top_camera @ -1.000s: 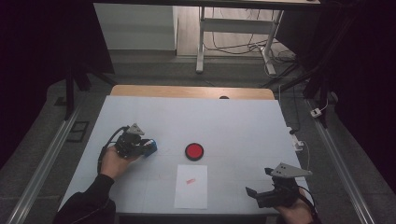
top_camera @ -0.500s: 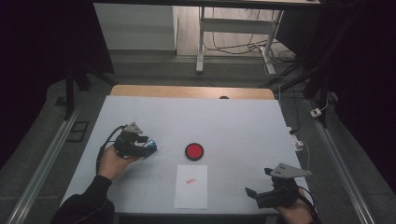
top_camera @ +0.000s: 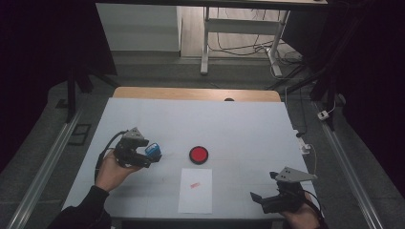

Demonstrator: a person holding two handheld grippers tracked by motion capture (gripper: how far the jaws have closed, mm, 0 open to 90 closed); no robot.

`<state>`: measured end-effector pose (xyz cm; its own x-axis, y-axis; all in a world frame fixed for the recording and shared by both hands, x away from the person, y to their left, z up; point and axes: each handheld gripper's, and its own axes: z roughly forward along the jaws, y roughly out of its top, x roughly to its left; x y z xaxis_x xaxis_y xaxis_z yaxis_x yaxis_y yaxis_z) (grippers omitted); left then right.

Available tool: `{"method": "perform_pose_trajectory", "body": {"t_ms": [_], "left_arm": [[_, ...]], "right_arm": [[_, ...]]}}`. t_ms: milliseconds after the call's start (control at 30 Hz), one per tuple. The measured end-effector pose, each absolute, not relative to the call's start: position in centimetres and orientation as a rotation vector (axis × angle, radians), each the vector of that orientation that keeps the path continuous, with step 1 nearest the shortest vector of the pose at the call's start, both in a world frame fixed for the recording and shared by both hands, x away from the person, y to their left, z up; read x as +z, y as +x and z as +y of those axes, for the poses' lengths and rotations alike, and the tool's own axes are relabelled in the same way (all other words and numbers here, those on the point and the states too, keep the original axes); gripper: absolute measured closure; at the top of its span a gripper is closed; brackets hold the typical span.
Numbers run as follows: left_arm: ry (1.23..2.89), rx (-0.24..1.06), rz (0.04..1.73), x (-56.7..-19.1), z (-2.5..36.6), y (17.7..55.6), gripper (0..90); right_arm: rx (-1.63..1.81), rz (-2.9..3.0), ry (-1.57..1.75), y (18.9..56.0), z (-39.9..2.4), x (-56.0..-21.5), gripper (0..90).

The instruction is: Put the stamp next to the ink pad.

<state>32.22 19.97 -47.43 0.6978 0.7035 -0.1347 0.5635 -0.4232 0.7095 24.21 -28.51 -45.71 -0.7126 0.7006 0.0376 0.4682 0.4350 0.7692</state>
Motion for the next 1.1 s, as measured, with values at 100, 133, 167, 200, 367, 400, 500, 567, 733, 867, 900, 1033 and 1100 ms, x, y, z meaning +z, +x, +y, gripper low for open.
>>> {"method": "perform_pose_trajectory", "body": {"t_ms": [100,133,167,200,367,400,500,567,733,867,900,1033,1100], "left_arm": [[2.115,0.239,0.963,-47.0,20.1,31.3,13.0],[2.108,0.246,0.966,-46.8,20.2,31.0,12.2],[2.099,0.247,0.963,-46.7,20.2,30.7,11.6],[2.091,0.249,0.962,-46.6,20.3,30.4,11.1],[2.041,0.231,0.973,-46.2,20.7,28.9,9.6],[2.033,0.226,0.975,-46.2,20.8,28.6,9.4],[2.028,0.223,0.972,-46.1,21.0,27.6,7.2],[2.023,0.219,0.974,-46.1,21.2,27.0,6.5],[1.998,0.212,0.981,-46.1,21.9,25.4,5.1],[1.99,0.213,0.989,-46.3,22.5,24.1,3.7],[1.99,0.215,0.99,-46.3,22.7,23.8,3.6],[1.976,0.219,1.007,-46.6,23.3,22.7,2.0],[1.964,0.213,1.017,-46.7,23.7,22.2,1.0]], "right_arm": [[1.154,2.403,1.01,24.2,-28.5,-45.7,0.0],[1.154,2.403,1.011,24.2,-28.5,-45.7,0.0],[1.156,2.401,1.011,24.2,-28.5,-45.7,0.0],[1.152,2.405,1.01,24.2,-28.5,-45.7,0.0],[1.154,2.399,1.02,24.2,-28.5,-45.7,0.0],[1.154,2.399,1.021,24.2,-28.6,-45.7,0.0],[1.161,2.398,1.028,24.3,-28.6,-45.7,0.0],[1.162,2.394,1.035,24.3,-28.6,-45.7,0.0],[1.161,2.394,1.038,24.3,-28.7,-45.7,0.0],[1.162,2.394,1.042,24.3,-28.7,-45.7,0.0],[1.164,2.393,1.043,24.3,-28.7,-45.7,0.0],[1.164,2.392,1.044,24.3,-28.7,-45.7,0.0],[1.166,2.39,1.047,24.4,-28.7,-45.7,0.0]]}}
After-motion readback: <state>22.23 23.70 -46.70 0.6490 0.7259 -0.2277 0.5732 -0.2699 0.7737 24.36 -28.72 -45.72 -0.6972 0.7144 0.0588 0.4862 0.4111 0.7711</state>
